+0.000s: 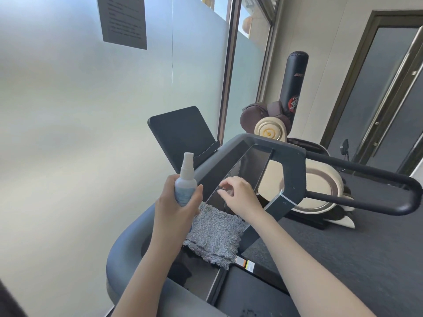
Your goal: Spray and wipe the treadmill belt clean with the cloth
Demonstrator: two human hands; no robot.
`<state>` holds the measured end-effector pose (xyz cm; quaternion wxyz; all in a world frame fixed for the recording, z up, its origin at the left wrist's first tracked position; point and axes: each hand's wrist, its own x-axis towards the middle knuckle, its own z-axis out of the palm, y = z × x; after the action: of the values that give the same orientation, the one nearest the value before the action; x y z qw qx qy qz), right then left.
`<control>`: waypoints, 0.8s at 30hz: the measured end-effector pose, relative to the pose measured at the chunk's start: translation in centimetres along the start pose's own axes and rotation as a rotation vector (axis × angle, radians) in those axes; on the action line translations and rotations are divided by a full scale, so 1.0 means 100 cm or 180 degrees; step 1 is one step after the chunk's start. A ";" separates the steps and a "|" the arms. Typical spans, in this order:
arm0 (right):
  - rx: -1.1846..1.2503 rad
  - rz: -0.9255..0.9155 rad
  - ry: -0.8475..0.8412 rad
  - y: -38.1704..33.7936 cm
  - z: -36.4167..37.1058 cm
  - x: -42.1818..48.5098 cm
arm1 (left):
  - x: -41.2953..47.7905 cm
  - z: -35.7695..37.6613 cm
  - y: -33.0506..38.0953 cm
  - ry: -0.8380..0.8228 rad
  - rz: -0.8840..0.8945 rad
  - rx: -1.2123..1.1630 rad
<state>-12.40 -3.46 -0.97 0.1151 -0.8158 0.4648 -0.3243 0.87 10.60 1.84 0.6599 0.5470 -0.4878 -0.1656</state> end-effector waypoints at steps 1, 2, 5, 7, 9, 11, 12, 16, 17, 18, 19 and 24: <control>-0.0028 -0.0072 -0.0200 -0.004 0.002 -0.003 | -0.002 -0.001 0.000 -0.0013 0.0013 0.0013; -0.0153 -0.0099 -0.0428 -0.008 0.006 -0.005 | -0.003 -0.001 0.001 -0.0028 0.0026 0.0025; -0.0783 -0.0029 -0.0924 -0.015 0.016 -0.010 | -0.007 -0.003 0.003 -0.0044 0.0052 0.0016; -0.0994 0.0045 -0.1076 -0.018 0.021 -0.012 | -0.009 -0.003 0.004 -0.0054 0.0063 0.0038; -0.1031 0.0128 -0.1140 -0.019 0.026 -0.015 | -0.009 -0.002 0.004 -0.0056 0.0052 0.0056; -0.0978 0.0205 -0.1149 -0.022 0.028 -0.016 | -0.010 -0.001 0.003 -0.0074 0.0041 0.0034; -0.0926 0.0231 -0.1116 -0.024 0.028 -0.016 | -0.011 0.000 0.003 -0.0097 0.0041 0.0027; -0.0501 0.0328 -0.0827 -0.033 0.023 -0.021 | -0.014 0.001 0.002 -0.0222 0.0063 -0.0002; -0.0353 0.0365 -0.0783 -0.034 0.022 -0.023 | -0.015 0.001 0.002 -0.0237 0.0078 0.0010; -0.0206 0.0388 -0.0731 -0.035 0.020 -0.025 | -0.016 0.001 0.001 -0.0237 0.0086 0.0013; -0.0039 0.0421 -0.0658 -0.036 0.017 -0.028 | -0.016 0.002 0.001 -0.0232 0.0089 0.0010; 0.0706 0.0526 -0.0074 -0.040 -0.014 -0.037 | -0.020 0.008 0.011 -0.0234 0.0198 -0.0056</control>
<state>-11.87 1.95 0.50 0.2362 -0.7607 0.4903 -0.3537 -1.05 12.09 1.80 0.6512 0.5193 -0.5269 -0.1693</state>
